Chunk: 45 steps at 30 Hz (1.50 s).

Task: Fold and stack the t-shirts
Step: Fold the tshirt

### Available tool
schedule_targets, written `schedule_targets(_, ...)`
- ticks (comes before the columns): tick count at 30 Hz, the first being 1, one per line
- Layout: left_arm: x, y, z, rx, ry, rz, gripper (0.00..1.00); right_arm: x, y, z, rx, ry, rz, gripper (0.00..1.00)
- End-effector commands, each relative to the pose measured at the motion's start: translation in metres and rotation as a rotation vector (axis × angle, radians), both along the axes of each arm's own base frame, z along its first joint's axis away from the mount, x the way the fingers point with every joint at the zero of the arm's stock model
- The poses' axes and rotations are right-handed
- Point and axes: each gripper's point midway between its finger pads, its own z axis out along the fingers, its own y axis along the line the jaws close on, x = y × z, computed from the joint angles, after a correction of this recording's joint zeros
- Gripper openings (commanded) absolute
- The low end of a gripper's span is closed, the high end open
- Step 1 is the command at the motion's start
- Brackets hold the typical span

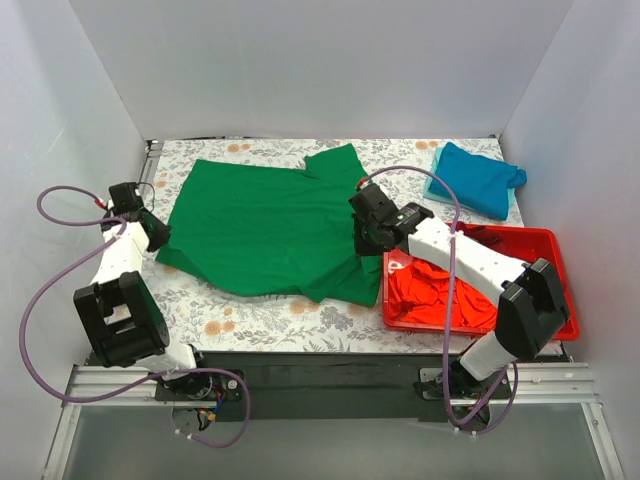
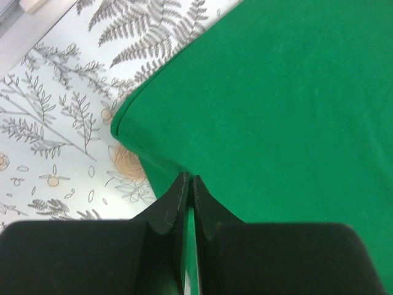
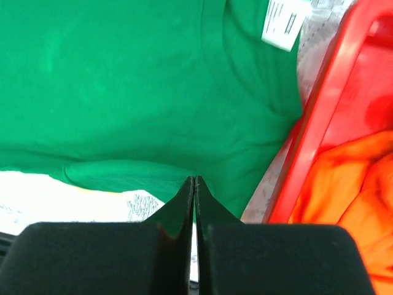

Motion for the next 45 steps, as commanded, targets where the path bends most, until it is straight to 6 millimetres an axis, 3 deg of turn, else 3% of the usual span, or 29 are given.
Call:
schedule_targets(1, 0.021, 0.008, 0.022, 0.017, -0.072, -0.011, 0.00, 0.028, 0.006, 0.020, 0.040, -0.057, 0.026, 0.01)
schedule_targets(7, 0.029, 0.011, 0.024, -0.001, -0.088, -0.008, 0.00, 0.053, -0.002, 0.024, 0.030, -0.070, 0.014, 0.01)
schedule_targets(16, 0.047, 0.016, 0.024, -0.020, -0.095, -0.010, 0.00, 0.075, -0.018, 0.022, 0.017, -0.070, -0.014, 0.01)
schedule_targets(36, 0.073, 0.014, -0.003, -0.094, -0.074, -0.039, 0.00, 0.094, -0.024, 0.007, -0.016, -0.045, -0.010, 0.01)
schedule_targets(40, 0.081, 0.016, -0.001, -0.096, -0.084, -0.048, 0.00, 0.102, -0.020, 0.009, -0.011, -0.051, -0.004, 0.01)
schedule_targets(43, 0.084, 0.015, 0.006, -0.093, -0.103, -0.056, 0.18, 0.113, -0.012, 0.016, 0.007, -0.062, 0.010, 0.01)
schedule_targets(44, 0.084, 0.014, 0.007, -0.094, -0.110, -0.055, 0.46, 0.116, -0.011, 0.014, 0.002, -0.057, 0.021, 0.01)
schedule_targets(45, 0.083, 0.014, 0.012, -0.092, -0.122, -0.057, 0.58, 0.118, -0.010, 0.015, 0.003, -0.055, 0.026, 0.11)
